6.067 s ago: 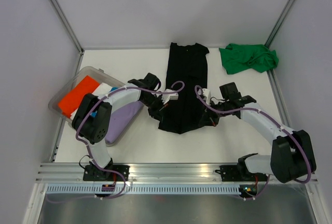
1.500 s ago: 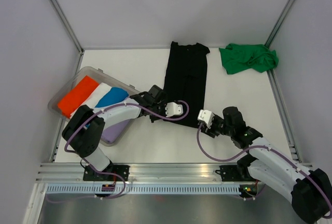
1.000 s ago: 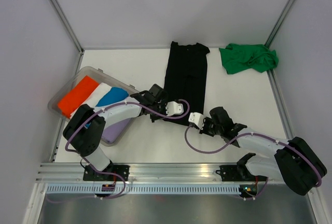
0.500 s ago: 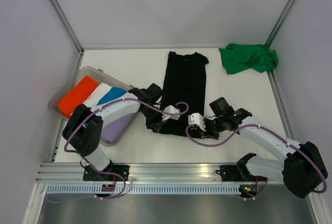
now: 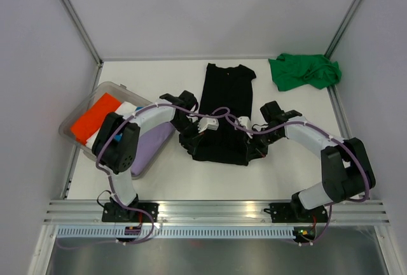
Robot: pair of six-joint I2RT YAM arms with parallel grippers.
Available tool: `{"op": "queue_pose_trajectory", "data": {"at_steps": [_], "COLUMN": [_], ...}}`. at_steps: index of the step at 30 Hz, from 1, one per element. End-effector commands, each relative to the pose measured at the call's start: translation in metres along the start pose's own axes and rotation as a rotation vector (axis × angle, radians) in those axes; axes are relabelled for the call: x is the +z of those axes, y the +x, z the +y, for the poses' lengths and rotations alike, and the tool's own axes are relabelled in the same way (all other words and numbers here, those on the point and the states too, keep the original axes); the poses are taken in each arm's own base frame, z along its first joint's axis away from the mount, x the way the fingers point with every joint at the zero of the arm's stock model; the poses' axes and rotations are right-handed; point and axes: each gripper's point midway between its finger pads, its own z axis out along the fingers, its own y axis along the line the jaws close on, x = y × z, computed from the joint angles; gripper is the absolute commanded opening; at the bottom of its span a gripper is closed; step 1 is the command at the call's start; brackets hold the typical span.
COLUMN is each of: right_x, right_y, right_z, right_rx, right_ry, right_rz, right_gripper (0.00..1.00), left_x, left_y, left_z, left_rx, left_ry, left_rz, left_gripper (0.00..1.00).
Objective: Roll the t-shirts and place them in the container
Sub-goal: Roll the tshirt
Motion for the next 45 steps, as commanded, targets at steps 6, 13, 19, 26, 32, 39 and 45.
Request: {"op": "queue_pose_trajectory", "data": {"at_steps": [6,13,19,26,32,39,45], "right_x": [-0.026,-0.027,-0.024,-0.033,-0.029,-0.030,-0.001], "right_y": [-0.033,-0.051,-0.055,-0.052,-0.039,-0.041,-0.031], "right_z": [-0.037,-0.016,-0.015,-0.021,-0.045,-0.027,-0.027], "right_rx": [0.187,0.249,0.306,0.383,0.787,0.731,0.761], "right_ry": [0.120,0.003,-0.007,0.051,0.255,0.268,0.245], "right_rz": [-0.205,-0.302,-0.333,-0.264,-0.312,-0.424,-0.381], "right_gripper": [0.41,0.50,0.53,0.54,0.49,0.58,0.61], "left_x": [0.004,0.001,0.000,0.000,0.001,0.003,0.003], "left_y": [-0.010,-0.017,-0.019,-0.017,-0.018,-0.016,-0.017], "left_z": [0.020,0.021,0.024,0.029,0.034,0.035,0.037], "left_rx": [-0.025,-0.037,-0.045,-0.064,-0.078,-0.092,-0.093], "left_ry": [-0.008,-0.004,-0.007,-0.019,-0.026,-0.023,-0.028], "left_rz": [0.015,-0.004,-0.003,0.011,0.018,0.021,0.028], "left_gripper": [0.29,0.33,0.33,0.32,0.32,0.33,0.33]}}
